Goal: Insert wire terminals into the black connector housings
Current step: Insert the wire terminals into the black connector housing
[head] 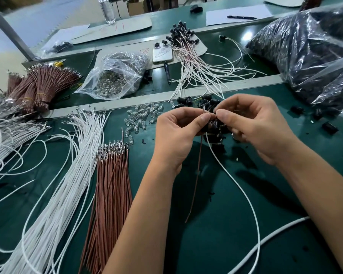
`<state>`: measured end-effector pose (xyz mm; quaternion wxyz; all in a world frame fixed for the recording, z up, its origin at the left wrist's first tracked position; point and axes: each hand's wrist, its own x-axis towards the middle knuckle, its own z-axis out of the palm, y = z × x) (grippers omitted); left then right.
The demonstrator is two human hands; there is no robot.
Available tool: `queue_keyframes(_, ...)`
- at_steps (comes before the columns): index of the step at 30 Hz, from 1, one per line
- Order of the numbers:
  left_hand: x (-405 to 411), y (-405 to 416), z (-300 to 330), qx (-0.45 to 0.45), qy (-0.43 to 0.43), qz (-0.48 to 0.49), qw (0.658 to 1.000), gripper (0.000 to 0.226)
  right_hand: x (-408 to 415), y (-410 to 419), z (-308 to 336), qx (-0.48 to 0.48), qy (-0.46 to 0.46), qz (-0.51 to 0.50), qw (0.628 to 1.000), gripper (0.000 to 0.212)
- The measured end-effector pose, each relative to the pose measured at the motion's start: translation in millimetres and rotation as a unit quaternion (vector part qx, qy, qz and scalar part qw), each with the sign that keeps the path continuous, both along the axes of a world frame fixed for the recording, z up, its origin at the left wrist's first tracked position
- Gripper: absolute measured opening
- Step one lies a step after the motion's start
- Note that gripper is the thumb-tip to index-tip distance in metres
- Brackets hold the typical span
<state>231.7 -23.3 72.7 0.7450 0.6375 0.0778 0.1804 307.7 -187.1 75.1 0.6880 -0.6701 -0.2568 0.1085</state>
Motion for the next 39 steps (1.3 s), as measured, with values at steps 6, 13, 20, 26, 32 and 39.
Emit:
queue_keyframes(6,1.4,-2.8,-2.6,0.086,-0.003,-0.014,0.996,0.004,-2.2,1.0,-0.7,0.014,-0.041,0.014,0.999,0.014)
queue_keyframes(13,1.7,-5.1,-2.9,0.134,-0.017,-0.023,0.991,0.006,-2.4,0.4,0.9,-0.003,-0.086,-0.006,0.996,0.005)
queue_keyframes(20,2.6,-8.4,-5.2,0.145,-0.024,-0.019,0.989,0.007,-3.6,3.6,0.6,0.026,-0.085,-0.015,0.996,0.007)
queue_keyframes(26,2.2,-9.0,-4.9,0.12,-0.028,-0.027,0.992,0.009,-3.0,3.3,-0.5,0.046,-0.09,-0.002,0.995,0.009)
queue_keyframes(32,1.4,-8.1,-3.1,0.109,-0.005,-0.032,0.993,0.008,-5.1,4.3,-0.4,0.037,-0.066,-0.011,0.997,0.009)
queue_keyframes(39,0.1,-10.3,-0.8,0.105,0.02,-0.043,0.993,0.002,-5.7,3.5,3.7,0.015,-0.051,-0.016,0.998,0.007)
